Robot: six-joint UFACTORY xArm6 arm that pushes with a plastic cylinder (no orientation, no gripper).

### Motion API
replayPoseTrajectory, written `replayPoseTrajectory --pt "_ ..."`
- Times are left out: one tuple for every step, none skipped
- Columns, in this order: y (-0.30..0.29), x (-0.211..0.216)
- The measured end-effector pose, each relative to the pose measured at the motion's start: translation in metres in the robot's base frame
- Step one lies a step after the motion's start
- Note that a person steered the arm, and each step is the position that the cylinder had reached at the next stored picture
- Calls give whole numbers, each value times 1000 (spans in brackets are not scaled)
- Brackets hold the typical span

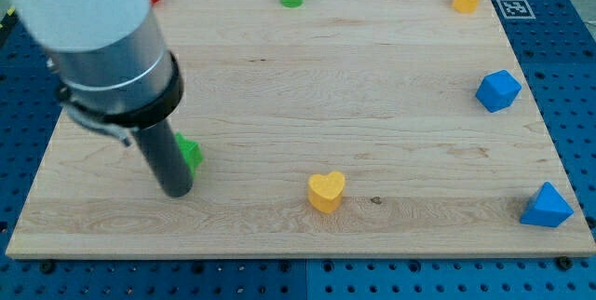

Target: Move the green star up and towards the yellow heart

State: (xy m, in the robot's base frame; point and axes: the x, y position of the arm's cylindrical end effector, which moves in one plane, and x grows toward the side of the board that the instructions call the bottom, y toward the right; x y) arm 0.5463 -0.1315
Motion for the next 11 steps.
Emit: replayPoseTrajectory --pt "8 -28" --pt "12 -32" --pt "-21 -20" --pt "-51 -24" --pt "-48 -52" --pt "-41 -54" --pt "-16 -54" --pt "15 -66" --pt "47 -82" --pt "42 -105" --pt "41 -130"
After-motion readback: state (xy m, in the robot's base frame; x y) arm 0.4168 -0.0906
